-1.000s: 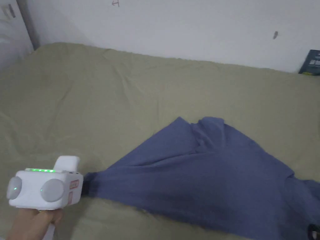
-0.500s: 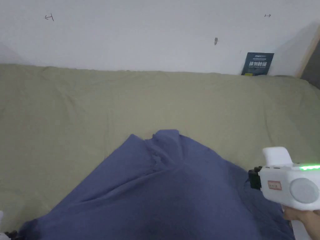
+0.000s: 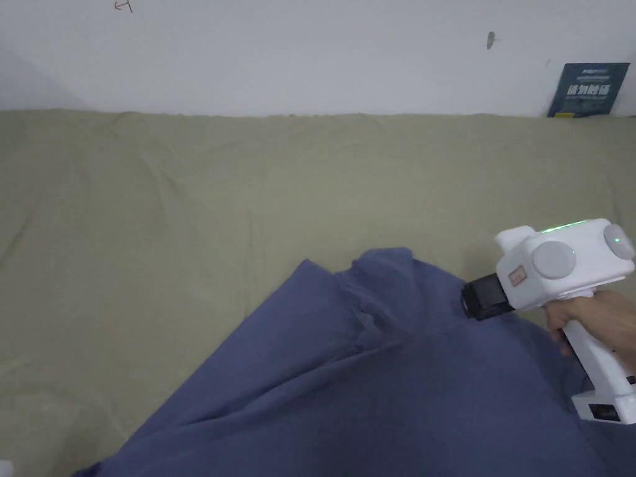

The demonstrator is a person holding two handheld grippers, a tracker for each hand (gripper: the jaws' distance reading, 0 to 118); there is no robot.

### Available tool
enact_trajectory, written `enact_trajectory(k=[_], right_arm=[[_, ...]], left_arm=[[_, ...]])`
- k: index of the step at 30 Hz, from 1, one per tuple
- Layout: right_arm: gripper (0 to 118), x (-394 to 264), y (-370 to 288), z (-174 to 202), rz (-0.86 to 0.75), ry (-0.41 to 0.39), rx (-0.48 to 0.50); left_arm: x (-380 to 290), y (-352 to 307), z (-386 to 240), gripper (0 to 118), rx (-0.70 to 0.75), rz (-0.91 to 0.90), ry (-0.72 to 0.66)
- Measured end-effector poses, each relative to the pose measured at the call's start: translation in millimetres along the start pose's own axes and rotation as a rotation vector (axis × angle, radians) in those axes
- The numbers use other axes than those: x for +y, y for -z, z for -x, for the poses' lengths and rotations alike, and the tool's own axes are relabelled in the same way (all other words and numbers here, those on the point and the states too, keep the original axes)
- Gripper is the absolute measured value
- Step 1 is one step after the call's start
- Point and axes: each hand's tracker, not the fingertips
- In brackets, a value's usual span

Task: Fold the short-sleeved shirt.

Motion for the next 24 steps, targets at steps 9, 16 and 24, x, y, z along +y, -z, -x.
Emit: enact_trajectory(k=[9, 16, 24], right_arm=[[3, -20, -38, 12, -0.071, -0.001, 0.011], [3, -48, -170, -2, -0.259, 0.032, 0.063], [3, -100, -356, -47, -0.532, 0.071, -0.015]], left_arm=[[3, 7, 4, 1, -0.024, 0.042, -0.015], [17, -23, -2, 1, -0.010, -0.019, -0.031], [74, -108, -30, 1, -0.069, -0.249, -0.062]])
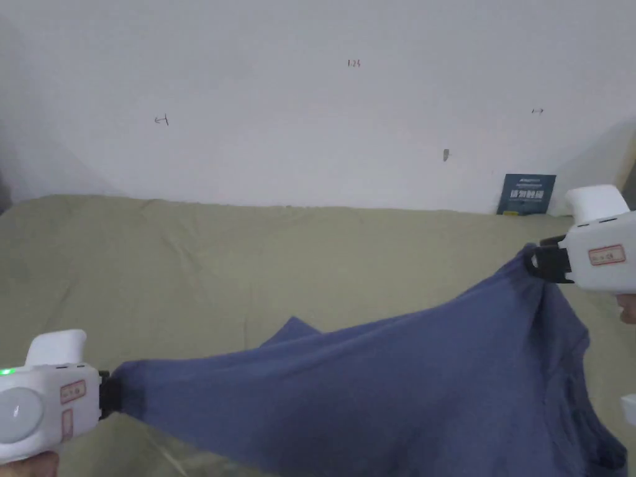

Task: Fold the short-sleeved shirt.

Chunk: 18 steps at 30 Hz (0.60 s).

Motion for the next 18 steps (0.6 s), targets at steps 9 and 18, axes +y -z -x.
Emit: enact_trajectory(k=[9, 18], right_arm=[[3, 55, -143, -36, -0.215, 0.030, -0.097], [3, 98, -175, -62, -0.303, 0.168, -0.124]], left_arm=[[111, -111, -73, 1, -0.030, -0.274, 0.066], [198, -190, -109, 1, -0.010, -0.405, 0.112]])
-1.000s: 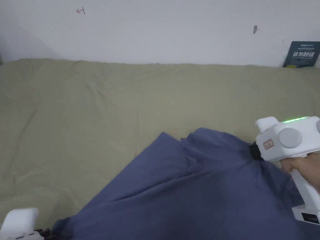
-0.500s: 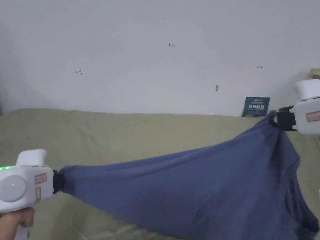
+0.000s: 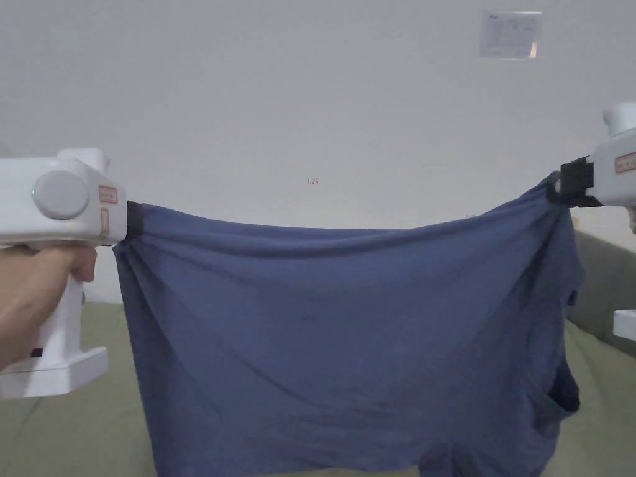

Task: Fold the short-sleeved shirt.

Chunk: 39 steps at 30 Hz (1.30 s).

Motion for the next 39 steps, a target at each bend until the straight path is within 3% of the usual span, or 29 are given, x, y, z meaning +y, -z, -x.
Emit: enact_trajectory(k=[10, 31, 39], right_arm=[[3, 44, 59, 17, 0.015, -0.013, -0.032], [3, 118, 248, 30, 0.006, -0.073, -0.118], [3, 108, 306, 37, 0.018, -0.072, -0.114]], left_arm=[[43, 29, -4, 1, 0.080, 0.009, 0.031], [98, 215, -38, 1, 0.189, -0.022, 0.021], [78, 280, -37, 1, 0.226, -0.029, -0.012]])
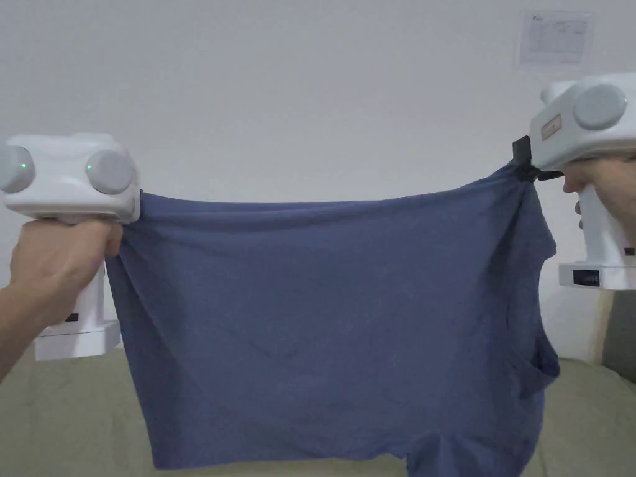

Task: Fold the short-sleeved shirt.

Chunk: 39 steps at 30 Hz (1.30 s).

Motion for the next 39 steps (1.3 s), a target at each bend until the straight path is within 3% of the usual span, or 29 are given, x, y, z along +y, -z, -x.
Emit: enact_trajectory(k=[8, 15, 21, 26, 32, 39], right_arm=[[3, -78, 60, 15, 0.096, -0.024, 0.019], [3, -211, 61, 22, 0.243, 0.024, 0.108], [3, -335, 3, 23, 0.380, -0.014, 0.138], [3, -409, -75, 16, 0.414, 0.024, 0.162], [3, -466, -162, 4, 0.459, 0.091, 0.179], [3, -519, -232, -17, 0.536, 0.115, 0.192]], left_arm=[[-80, 55, -19, 1, 0.011, 0.099, 0.073], [-195, 68, -17, 1, -0.026, 0.236, 0.155], [-297, 22, 16, 1, -0.081, 0.360, 0.204], [-354, -34, 51, 2, -0.113, 0.405, 0.190], [-399, -92, 87, 1, -0.127, 0.459, 0.160], [-437, -166, 128, 1, -0.157, 0.505, 0.128]])
